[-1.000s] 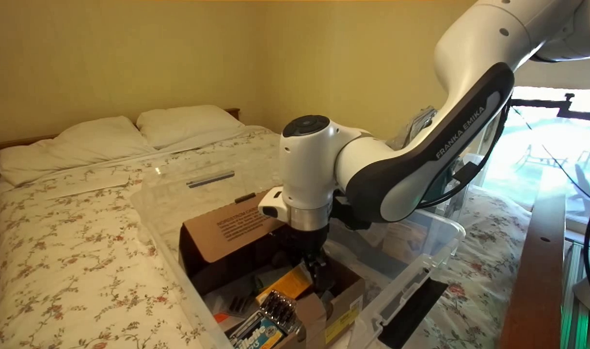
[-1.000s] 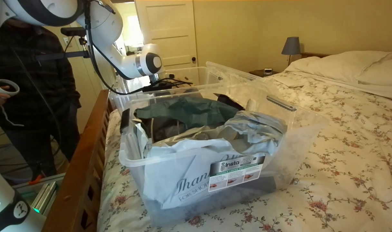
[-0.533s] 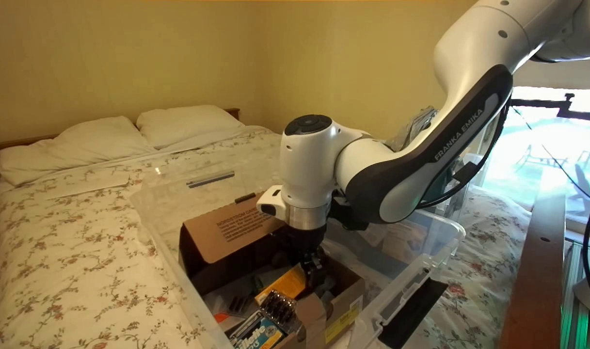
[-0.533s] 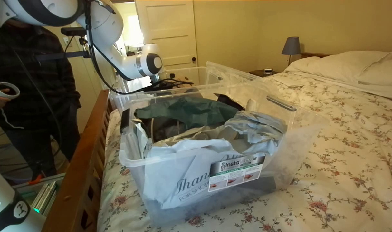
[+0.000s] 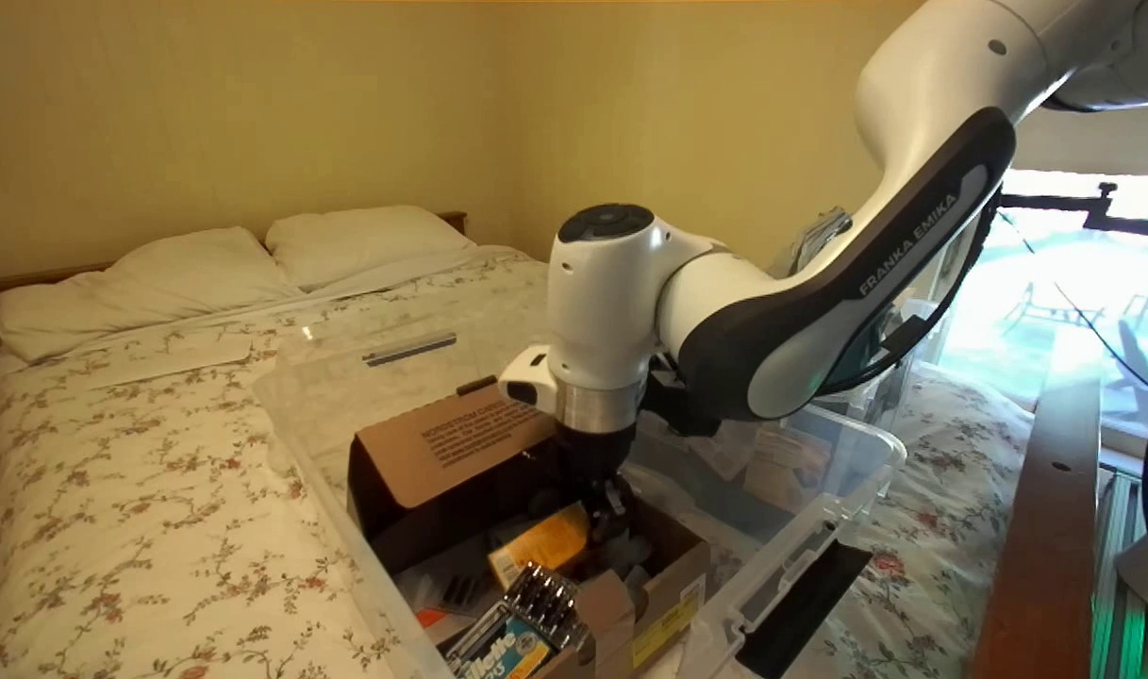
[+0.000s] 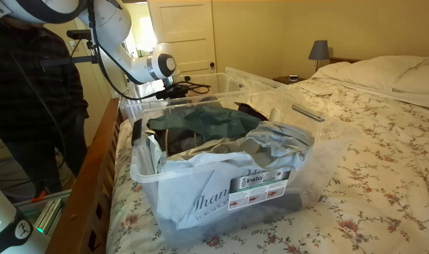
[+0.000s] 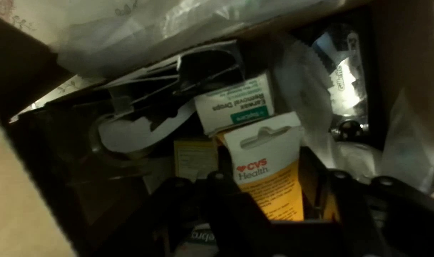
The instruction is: Move two small, orange boxes to the storage bin on the right
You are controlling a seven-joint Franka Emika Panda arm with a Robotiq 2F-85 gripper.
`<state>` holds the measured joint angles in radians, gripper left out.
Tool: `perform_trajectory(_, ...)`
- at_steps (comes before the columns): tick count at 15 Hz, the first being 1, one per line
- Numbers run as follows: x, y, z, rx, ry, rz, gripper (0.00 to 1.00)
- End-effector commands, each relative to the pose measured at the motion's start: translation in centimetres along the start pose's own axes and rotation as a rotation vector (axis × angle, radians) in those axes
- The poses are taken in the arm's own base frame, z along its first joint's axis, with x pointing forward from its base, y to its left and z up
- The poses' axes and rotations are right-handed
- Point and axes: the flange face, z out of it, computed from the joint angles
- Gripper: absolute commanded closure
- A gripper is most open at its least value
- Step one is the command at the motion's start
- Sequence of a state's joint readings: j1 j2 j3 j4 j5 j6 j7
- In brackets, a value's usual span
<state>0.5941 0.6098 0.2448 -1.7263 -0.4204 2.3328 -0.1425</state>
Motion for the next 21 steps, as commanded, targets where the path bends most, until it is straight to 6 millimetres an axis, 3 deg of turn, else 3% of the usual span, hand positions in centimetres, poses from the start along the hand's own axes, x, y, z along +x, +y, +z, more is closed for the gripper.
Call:
perform_trajectory(1,-1.3,-0.9,-7.8,-0.08,0.022,0.025,0.77)
perform_trajectory(7,-6.6,-2.2,-18.2,-0.207,-0.213,0.181,0.77)
perform_trajectory(11,-10.2,-2.1,-21.8,-0.335,-0.267,0.353,0.77)
perform_trajectory(15,-14.7,-0.1,-20.8,-0.402,-0.336,0.553,0.77)
perform_trajectory(21,-21.9,7.8,-16.2,-0.341,-0.452,0.902,0.77)
